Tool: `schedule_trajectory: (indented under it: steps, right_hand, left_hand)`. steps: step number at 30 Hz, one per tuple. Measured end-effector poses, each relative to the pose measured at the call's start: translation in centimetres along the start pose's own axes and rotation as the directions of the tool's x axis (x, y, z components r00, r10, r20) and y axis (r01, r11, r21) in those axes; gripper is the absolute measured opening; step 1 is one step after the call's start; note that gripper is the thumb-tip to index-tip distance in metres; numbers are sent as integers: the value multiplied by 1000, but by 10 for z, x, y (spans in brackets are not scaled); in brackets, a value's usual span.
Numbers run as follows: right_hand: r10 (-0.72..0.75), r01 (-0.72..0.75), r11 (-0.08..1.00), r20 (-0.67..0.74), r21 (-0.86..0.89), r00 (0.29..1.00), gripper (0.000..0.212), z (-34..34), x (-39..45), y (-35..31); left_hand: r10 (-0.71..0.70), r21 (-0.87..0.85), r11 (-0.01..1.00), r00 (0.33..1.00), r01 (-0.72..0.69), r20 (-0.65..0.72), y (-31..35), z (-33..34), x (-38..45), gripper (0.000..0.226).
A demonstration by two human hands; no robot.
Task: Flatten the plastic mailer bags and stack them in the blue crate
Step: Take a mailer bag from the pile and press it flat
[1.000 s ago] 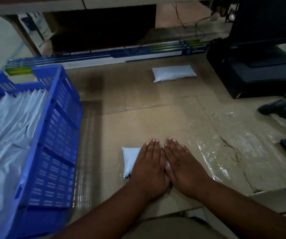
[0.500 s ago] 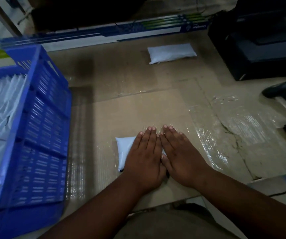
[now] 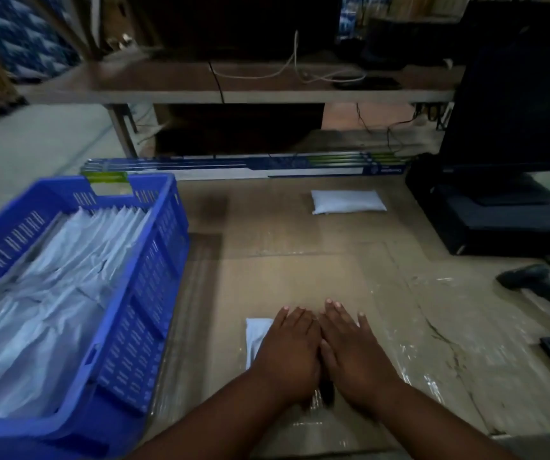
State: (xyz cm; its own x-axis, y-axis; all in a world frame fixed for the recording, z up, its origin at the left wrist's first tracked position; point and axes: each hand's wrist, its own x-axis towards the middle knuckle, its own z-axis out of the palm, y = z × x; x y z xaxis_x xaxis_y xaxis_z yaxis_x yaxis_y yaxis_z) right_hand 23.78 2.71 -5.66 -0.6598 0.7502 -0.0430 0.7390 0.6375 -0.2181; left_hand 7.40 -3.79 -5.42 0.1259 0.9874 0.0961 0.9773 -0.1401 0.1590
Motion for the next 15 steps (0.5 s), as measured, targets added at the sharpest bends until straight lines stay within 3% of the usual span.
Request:
schedule_trajectory:
  steps: [6,11,15]
  right_hand:
    - [46,-46,999,24,14,999,76,18,32,-15]
    - [107,-109,988,-20,-110,994,64,34,30,-16]
    - [106,-110,983,-38,-149,994,64,37,32,-16]
  left_hand:
    - [-112,173,981,988,92,107,-17,11,10,76]
    - [-84,152,985,996,84,-5,-25,35,0,76]
    - [-59,65,996,994,66,-96,-30,43,-1,63]
